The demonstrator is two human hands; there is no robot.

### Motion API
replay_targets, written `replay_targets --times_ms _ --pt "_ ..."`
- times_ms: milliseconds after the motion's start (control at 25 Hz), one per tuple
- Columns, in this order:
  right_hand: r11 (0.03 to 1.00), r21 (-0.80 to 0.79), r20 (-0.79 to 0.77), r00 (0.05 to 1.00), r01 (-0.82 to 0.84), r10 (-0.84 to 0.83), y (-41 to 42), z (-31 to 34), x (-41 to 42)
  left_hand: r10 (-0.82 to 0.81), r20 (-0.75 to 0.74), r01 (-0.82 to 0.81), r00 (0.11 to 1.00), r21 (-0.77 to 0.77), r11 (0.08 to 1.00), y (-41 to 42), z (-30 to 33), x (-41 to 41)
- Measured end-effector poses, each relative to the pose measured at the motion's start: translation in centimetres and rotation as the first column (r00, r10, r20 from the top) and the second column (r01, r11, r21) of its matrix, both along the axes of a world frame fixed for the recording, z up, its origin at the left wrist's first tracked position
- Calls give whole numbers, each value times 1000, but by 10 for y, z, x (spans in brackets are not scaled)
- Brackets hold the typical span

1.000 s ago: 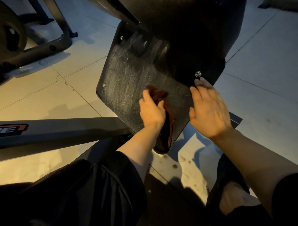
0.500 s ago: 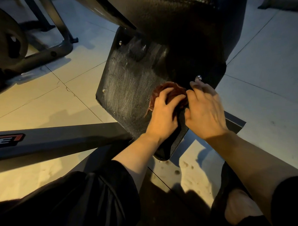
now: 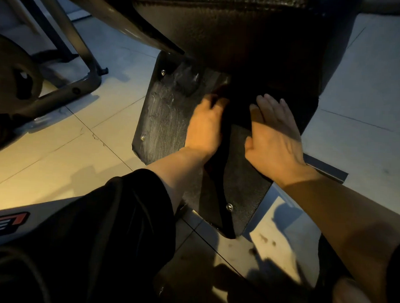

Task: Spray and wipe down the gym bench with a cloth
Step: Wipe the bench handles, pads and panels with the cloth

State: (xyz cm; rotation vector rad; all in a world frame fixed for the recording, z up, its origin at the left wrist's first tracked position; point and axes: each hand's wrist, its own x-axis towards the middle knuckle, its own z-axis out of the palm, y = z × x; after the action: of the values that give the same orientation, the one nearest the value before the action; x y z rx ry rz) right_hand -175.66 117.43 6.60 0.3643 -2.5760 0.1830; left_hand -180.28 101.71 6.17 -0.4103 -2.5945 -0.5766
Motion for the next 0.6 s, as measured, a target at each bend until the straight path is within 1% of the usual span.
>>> replay_targets --times_ms 40,80,120,160,200,240,280,320,360,400,440,480,520,560,600 --pt "1000 9 -3 1000 -5 5 -2 -4 -2 182 74 -188 981 87 978 -9 -1 -7" --pt "1000 10 -7 1000 -6 6 -5 -7 -5 240 98 -252 966 132 959 -15 0 -8" --pt "1000 6 -15 1000 -6 6 -7 -10 -9 149 54 -155 987 115 981 -16 -2 -6" --pt "1000 -2 -23 1000 -9 9 -10 -10 -11 -23 -10 24 1000 31 999 -16 -5 -3" --pt "1000 -18 -34 999 -12 11 -13 -9 -13 -191 -70 186 979 -72 980 -17 -8 0" --pt "999 -39 -41 999 -12 10 -16 -7 -17 -280 -103 264 954 -146 953 -19 -9 -2" --pt "998 -57 -39 999 -7 5 -19 -4 -21 -270 -87 256 959 -144 956 -20 -7 -7" --pt "998 -66 -31 999 -5 3 -23 -3 -25 -173 -42 171 984 -48 984 -21 -4 -16" --pt "998 -69 -34 999 -10 8 -28 -2 -29 -7 25 4 1000 92 996 -22 0 -24" --pt "997 -72 -41 999 -12 9 -32 -3 -34 113 78 -125 991 184 975 -23 4 -32" --pt "997 -72 -50 999 -12 8 -36 -5 -37 129 49 -137 990 197 971 -22 7 -35" --pt "998 -62 -60 998 -12 9 -40 -7 -40 43 -28 -38 999 147 988 -20 8 -35" --pt "999 -44 -67 998 -12 9 -43 -10 -41 -102 -82 108 991 69 992 -19 6 -34" --pt "1000 -24 -77 997 -8 6 -44 -13 -42 -219 -122 218 968 -19 976 -22 3 -35" --pt "1000 -8 -91 996 -3 2 -43 -15 -43 -241 -117 237 964 -46 970 -25 5 -38"
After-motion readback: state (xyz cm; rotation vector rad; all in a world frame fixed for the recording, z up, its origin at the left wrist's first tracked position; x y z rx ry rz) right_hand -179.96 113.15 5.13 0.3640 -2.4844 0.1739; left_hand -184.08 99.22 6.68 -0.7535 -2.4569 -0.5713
